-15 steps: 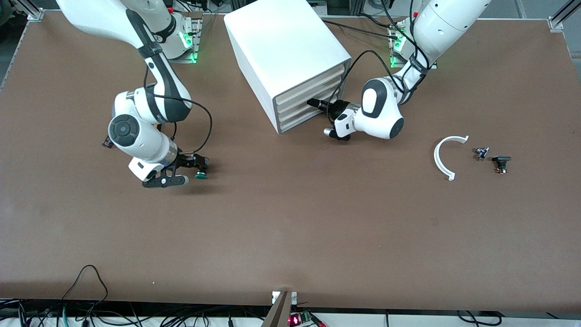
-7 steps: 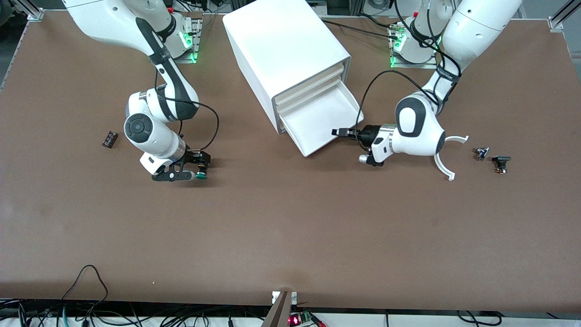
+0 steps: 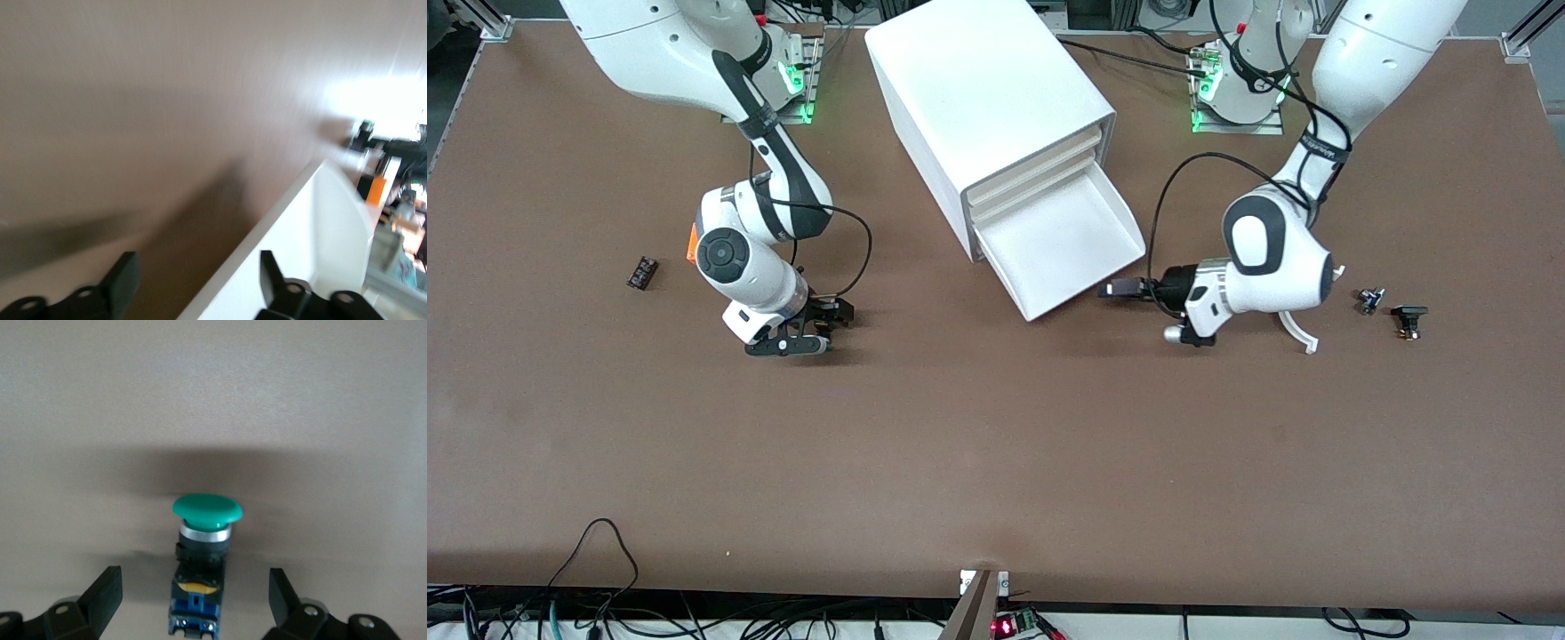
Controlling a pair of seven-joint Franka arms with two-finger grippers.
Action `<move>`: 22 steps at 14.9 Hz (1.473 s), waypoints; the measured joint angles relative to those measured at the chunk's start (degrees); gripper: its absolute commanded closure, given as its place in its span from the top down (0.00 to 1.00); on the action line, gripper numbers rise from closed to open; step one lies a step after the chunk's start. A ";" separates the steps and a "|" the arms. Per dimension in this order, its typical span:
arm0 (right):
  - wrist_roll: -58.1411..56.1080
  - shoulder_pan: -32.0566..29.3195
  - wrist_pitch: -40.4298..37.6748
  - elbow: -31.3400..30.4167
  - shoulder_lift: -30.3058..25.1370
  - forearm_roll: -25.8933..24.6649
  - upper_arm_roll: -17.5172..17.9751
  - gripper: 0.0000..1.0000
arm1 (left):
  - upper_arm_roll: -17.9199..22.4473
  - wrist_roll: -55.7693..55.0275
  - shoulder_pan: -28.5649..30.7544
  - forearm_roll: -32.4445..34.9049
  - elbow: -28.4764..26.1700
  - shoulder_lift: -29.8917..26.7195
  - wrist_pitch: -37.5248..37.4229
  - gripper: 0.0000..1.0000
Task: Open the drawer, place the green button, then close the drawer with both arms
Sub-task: 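Grasp the green push button with the right gripper while the left gripper withdraws, then carry the green button with the right gripper over the open drawer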
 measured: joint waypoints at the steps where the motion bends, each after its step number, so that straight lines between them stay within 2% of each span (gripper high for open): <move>1: 0.00 0.18 0.41 0.00 0.39 0.00 0.00 0.57 | 0.05 -0.29 1.57 0.03 -0.12 -1.88 0.01 1.00; 4: 0.01 0.30 0.63 0.00 0.87 0.00 0.00 0.27 | 0.12 -0.40 3.88 0.59 -0.37 -6.95 0.35 1.00; 6: 0.01 0.30 0.65 0.15 0.87 -0.01 0.00 0.19 | 0.62 -0.42 5.24 8.18 -0.29 -11.03 -0.16 1.00; 8: 0.00 0.31 0.57 0.55 0.85 -0.01 0.00 0.18 | 3.11 -0.56 7.06 20.64 1.44 -16.04 -5.89 1.00; 11: -1.17 0.32 0.19 2.22 0.35 -0.11 0.00 0.18 | 7.84 -0.46 8.68 34.35 8.81 -22.70 -20.89 1.00; 14: -4.77 0.34 -3.83 6.13 -2.51 -0.12 0.01 0.18 | 8.84 -0.51 8.79 46.15 16.54 -26.47 -30.54 1.00; 16: -7.75 0.34 -10.65 10.77 -5.36 -0.34 0.01 0.18 | 8.64 -0.51 8.43 51.31 19.35 -27.54 -33.40 1.00; 19: -14.81 0.42 -20.22 20.07 -7.92 -0.68 0.16 0.18 | 8.17 -0.50 7.76 56.41 20.14 -28.41 -33.91 1.00; 22: -20.64 0.96 -22.43 26.91 -7.89 -0.68 2.72 0.18 | 8.03 -0.55 6.59 60.05 20.05 -28.29 -33.91 1.00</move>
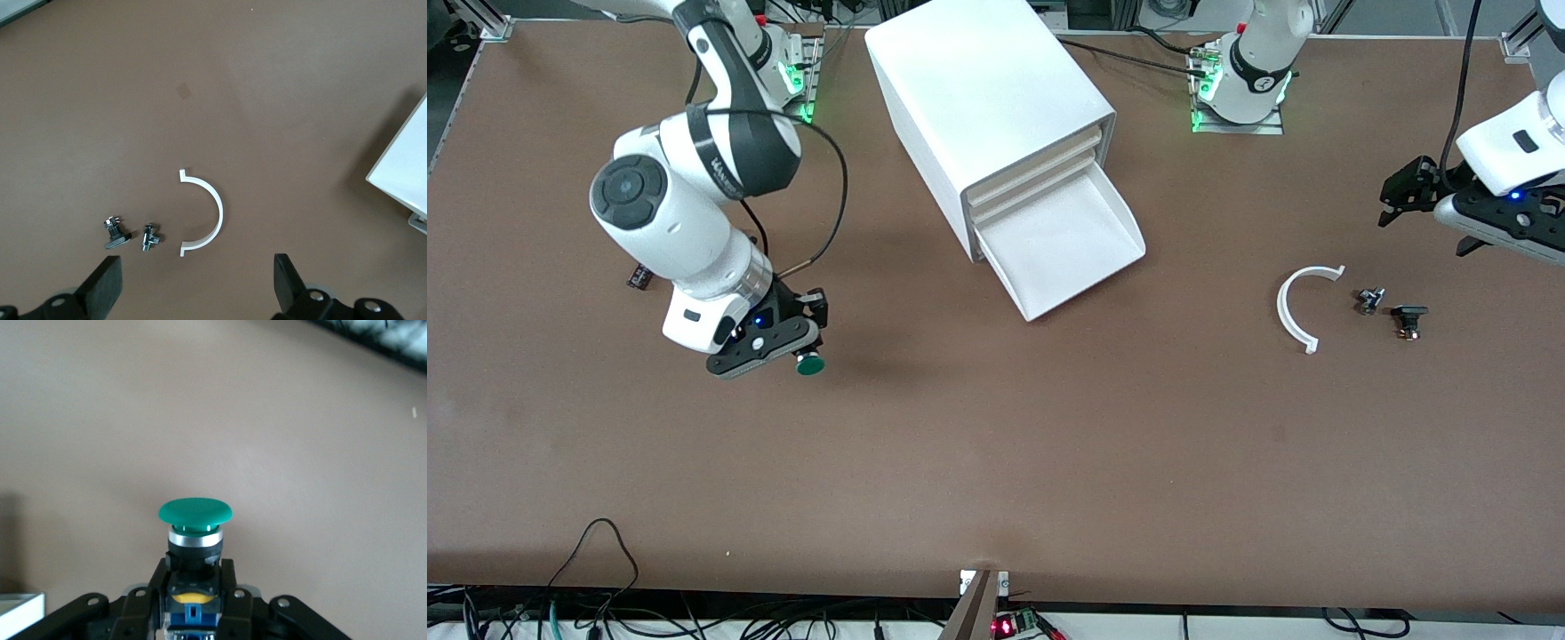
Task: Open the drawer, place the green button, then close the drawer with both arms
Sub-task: 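Carry the green button with the right gripper over the open drawer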
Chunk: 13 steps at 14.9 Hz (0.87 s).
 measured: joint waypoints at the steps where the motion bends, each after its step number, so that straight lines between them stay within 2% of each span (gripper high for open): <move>1: -1.78 0.34 0.00 1.51 0.25 -0.02 1.10 0.18 | 0.00 0.00 -0.13 0.28 -0.04 0.09 0.00 1.00; 7: -20.16 6.16 0.10 9.34 5.78 -0.06 6.63 0.18 | 0.00 0.00 -0.16 0.43 -0.06 0.18 0.01 1.00; 13: -37.96 12.79 0.91 16.07 13.90 -0.54 7.42 0.18 | 0.32 -0.02 0.19 0.44 -0.07 0.61 0.01 1.00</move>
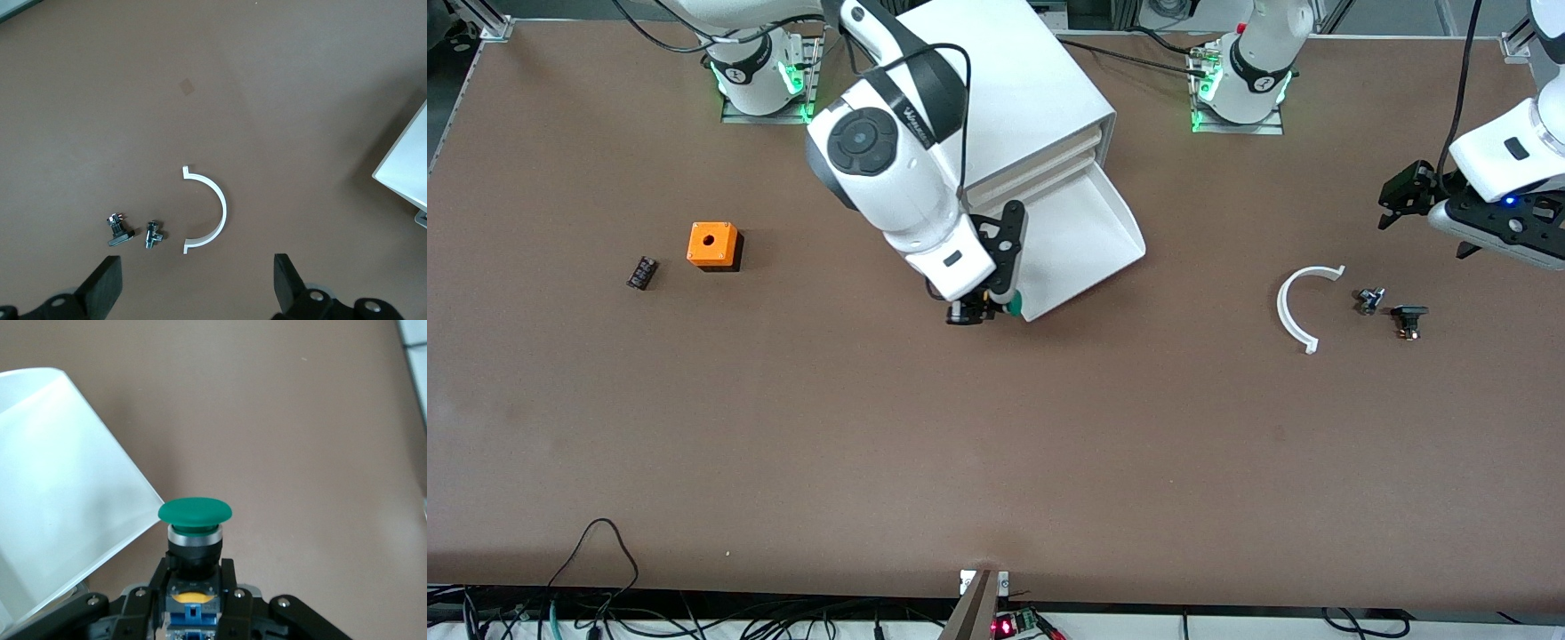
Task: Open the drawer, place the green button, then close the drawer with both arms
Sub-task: 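Carry the green button with the right gripper over the open drawer, then lower the button into the drawer and open the right gripper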
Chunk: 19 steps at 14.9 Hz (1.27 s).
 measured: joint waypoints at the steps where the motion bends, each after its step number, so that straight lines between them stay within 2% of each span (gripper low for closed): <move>1: -1.17 0.90 -0.12 0.32 0.48 -1.13 0.11 0.18 | 0.03 0.01 0.05 0.00 0.00 0.13 0.00 1.00; 6: -3.41 5.46 -2.35 0.34 2.76 -5.53 0.34 0.18 | -0.26 0.02 -0.12 0.00 0.02 0.13 0.01 1.00; 9: -3.70 8.07 -2.37 0.35 5.41 -8.91 1.91 0.18 | -0.30 0.03 -0.30 0.00 0.05 0.12 0.02 1.00; 16: -3.70 11.72 -2.38 0.37 9.94 -12.08 2.54 0.19 | -0.31 0.05 -0.55 0.00 0.09 0.12 0.29 1.00; 17: -3.70 11.86 -2.38 0.39 10.54 -12.20 2.54 0.22 | -0.31 0.05 -0.56 0.00 0.09 0.12 0.29 1.00; 18: -3.70 12.02 -2.37 0.39 11.20 -12.49 2.55 0.35 | -0.31 0.05 -0.56 0.00 0.09 0.13 0.29 1.00; 19: -3.36 12.22 -2.35 0.39 11.85 -12.88 2.56 0.67 | -0.31 0.05 -0.56 0.00 0.07 0.16 0.29 1.00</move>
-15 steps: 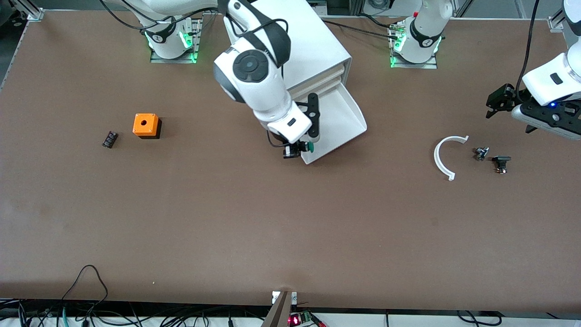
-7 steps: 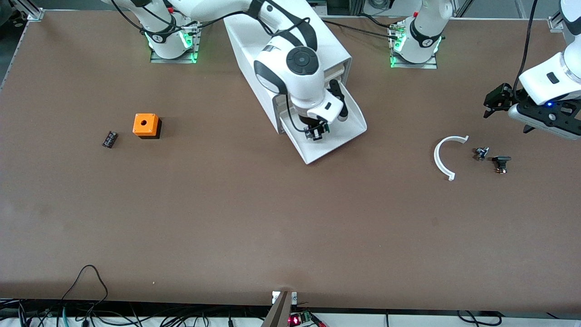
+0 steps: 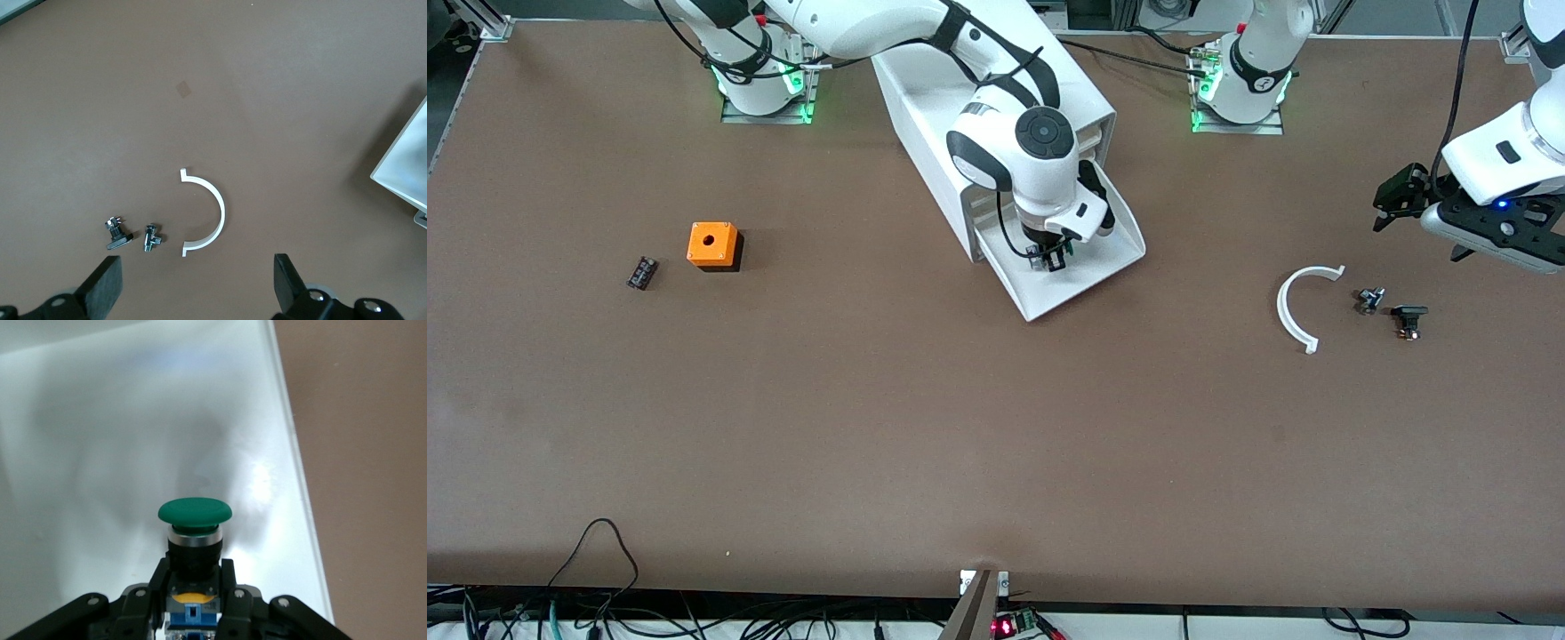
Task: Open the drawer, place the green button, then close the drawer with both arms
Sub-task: 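Lower the button into the drawer and open the right gripper, then push the drawer shut with the left gripper while the right gripper withdraws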
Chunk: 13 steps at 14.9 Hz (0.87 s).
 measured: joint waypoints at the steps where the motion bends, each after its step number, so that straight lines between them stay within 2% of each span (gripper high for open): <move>1: 1.58 0.18 0.04 0.02 0.48 -0.14 0.01 1.00 | 0.00 0.00 0.00 0.00 -0.01 0.04 0.00 1.00; 6: 12.47 1.13 0.11 2.10 0.33 -0.46 0.35 1.00 | 0.00 -0.05 -0.01 -0.01 -0.05 0.50 0.00 1.00; 8: 13.68 0.77 0.02 3.85 -2.02 -0.50 0.10 1.00 | -0.05 -0.07 -0.23 -0.12 -0.06 0.70 0.13 1.00; 11: 14.65 -5.43 -0.89 4.75 -8.89 0.95 -0.45 1.00 | -0.19 -4.44 -3.20 -2.04 -0.56 2.30 2.48 1.00; 13: 14.58 -11.79 -1.59 4.77 -13.46 2.44 -0.63 1.00 | -0.44 -11.34 -7.08 -2.87 -2.98 4.38 8.27 1.00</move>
